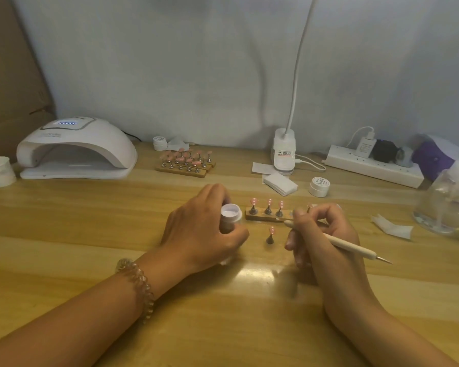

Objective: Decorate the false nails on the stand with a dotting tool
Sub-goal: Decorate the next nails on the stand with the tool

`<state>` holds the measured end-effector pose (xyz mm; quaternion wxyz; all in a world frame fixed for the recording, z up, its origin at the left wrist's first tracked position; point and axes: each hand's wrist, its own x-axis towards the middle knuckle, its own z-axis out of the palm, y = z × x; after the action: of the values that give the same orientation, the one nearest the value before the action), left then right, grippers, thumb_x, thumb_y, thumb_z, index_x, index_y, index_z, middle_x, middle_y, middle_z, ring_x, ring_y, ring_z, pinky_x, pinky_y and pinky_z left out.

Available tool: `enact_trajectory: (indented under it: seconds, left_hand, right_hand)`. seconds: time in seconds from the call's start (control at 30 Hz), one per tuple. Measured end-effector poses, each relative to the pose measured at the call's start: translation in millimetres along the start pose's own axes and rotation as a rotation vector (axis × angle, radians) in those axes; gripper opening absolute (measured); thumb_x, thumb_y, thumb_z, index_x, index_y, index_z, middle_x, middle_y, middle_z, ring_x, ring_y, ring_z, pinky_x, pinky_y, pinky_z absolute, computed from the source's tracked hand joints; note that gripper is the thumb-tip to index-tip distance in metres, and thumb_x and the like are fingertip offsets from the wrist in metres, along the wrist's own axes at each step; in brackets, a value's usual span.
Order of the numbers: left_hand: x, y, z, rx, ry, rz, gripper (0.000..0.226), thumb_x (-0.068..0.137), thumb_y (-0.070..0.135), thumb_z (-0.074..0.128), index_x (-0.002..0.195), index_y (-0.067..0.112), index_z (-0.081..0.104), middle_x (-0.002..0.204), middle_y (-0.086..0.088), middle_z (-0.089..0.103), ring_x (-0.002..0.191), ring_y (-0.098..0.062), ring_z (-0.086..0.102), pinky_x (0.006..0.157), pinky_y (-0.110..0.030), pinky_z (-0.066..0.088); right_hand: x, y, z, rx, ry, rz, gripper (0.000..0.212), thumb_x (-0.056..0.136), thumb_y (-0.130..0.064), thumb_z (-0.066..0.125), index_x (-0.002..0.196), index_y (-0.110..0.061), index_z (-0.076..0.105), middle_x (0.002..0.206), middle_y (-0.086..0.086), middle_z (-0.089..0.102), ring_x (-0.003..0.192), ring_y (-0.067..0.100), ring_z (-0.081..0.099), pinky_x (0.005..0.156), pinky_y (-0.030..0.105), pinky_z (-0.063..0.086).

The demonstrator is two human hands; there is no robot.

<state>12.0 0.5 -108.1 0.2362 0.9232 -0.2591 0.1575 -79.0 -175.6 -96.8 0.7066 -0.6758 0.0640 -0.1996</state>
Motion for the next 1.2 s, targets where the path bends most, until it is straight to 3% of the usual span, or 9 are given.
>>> enact_trajectory:
  seconds: [0.13, 0.37, 0.47, 0.53, 0.67, 0.8, 1.03, 1.2]
  left_hand:
    - [9.1, -16.7, 2.6, 0.048, 0.0, -0.135, 0.032, 0.071, 0.055, 0.049, 0.091, 0.03, 0.041, 0.09, 0.013, 0.048, 0.082, -0.011, 0.048, 0.058, -0.025, 0.03]
    - [9.4, -14.3, 3.1, 0.053, 0.052, -0.131, 0.042, 0.071, 0.045, 0.062, 0.105, 0.026, 0.047, 0.101, 0.012, 0.045, 0.095, -0.013, 0.046, 0.077, -0.027, 0.035]
    - [3.9, 2.4, -3.2, 0.06, 0.177, 0.097, 0.039, 0.073, 0.039, 0.064, 0.104, 0.021, 0.051, 0.098, 0.008, 0.045, 0.086, -0.012, 0.046, 0.069, -0.023, 0.036]
    - [-1.5, 16.9, -1.7, 0.018, 0.114, 0.168, 0.028, 0.077, 0.041, 0.061, 0.099, 0.028, 0.05, 0.092, 0.014, 0.045, 0.081, -0.007, 0.045, 0.062, -0.017, 0.034]
    - [-7.8, 27.8, 10.8, -0.167, -0.09, 0.091, 0.019, 0.086, 0.045, 0.063, 0.101, 0.037, 0.057, 0.096, 0.021, 0.053, 0.088, 0.0, 0.05, 0.069, -0.025, 0.045]
    - [-4.2, 30.5, 14.2, -0.311, -0.172, 0.057, 0.01, 0.086, 0.038, 0.069, 0.095, 0.037, 0.064, 0.096, 0.022, 0.061, 0.078, 0.012, 0.05, 0.064, -0.021, 0.037]
    - [-4.9, 29.7, 14.1, -0.323, -0.17, 0.093, 0.006, 0.087, 0.036, 0.069, 0.087, 0.035, 0.063, 0.089, 0.023, 0.06, 0.07, 0.015, 0.046, 0.059, -0.023, 0.03]
    - [-5.0, 28.8, 13.4, -0.336, -0.155, 0.125, 0.01, 0.086, 0.031, 0.071, 0.085, 0.037, 0.063, 0.085, 0.027, 0.058, 0.072, 0.014, 0.048, 0.058, -0.021, 0.03]
  right_hand:
    - [6.7, -3.4, -3.5, -0.039, 0.071, 0.004, 0.038, 0.08, -0.049, 0.063, 0.089, -0.012, 0.055, 0.063, 0.003, 0.068, 0.041, 0.009, 0.051, 0.04, 0.018, 0.042]
    - [11.2, 0.6, -7.7, -0.024, 0.023, 0.07, 0.025, 0.09, -0.023, 0.068, 0.083, -0.009, 0.048, 0.057, 0.008, 0.064, 0.04, 0.011, 0.044, 0.038, 0.019, 0.036]
    - [11.5, 0.9, -7.7, -0.048, 0.018, 0.074, 0.023, 0.091, -0.013, 0.064, 0.08, -0.004, 0.046, 0.051, 0.01, 0.059, 0.04, 0.011, 0.045, 0.038, 0.02, 0.036]
    - [11.8, 0.5, -7.2, -0.05, 0.035, 0.074, 0.022, 0.088, -0.006, 0.062, 0.074, -0.005, 0.045, 0.047, 0.011, 0.055, 0.038, 0.011, 0.045, 0.037, 0.019, 0.036]
    - [12.5, 0.3, -5.0, -0.057, 0.045, 0.076, 0.024, 0.084, -0.005, 0.061, 0.068, -0.009, 0.044, 0.046, 0.013, 0.055, 0.037, 0.012, 0.045, 0.037, 0.017, 0.035]
    - [14.1, 1.6, -3.2, -0.081, 0.04, 0.075, 0.022, 0.08, -0.01, 0.062, 0.067, -0.011, 0.044, 0.048, 0.014, 0.058, 0.039, 0.013, 0.046, 0.039, 0.022, 0.038]
    - [13.9, 2.4, -2.0, -0.131, 0.029, 0.074, 0.025, 0.074, -0.009, 0.061, 0.057, -0.017, 0.044, 0.046, 0.016, 0.056, 0.042, 0.016, 0.05, 0.053, 0.031, 0.039]
    - [14.8, 4.5, -2.9, -0.148, 0.013, 0.068, 0.023, 0.077, -0.003, 0.059, 0.063, -0.012, 0.043, 0.044, 0.015, 0.055, 0.039, 0.015, 0.048, 0.045, 0.024, 0.037]
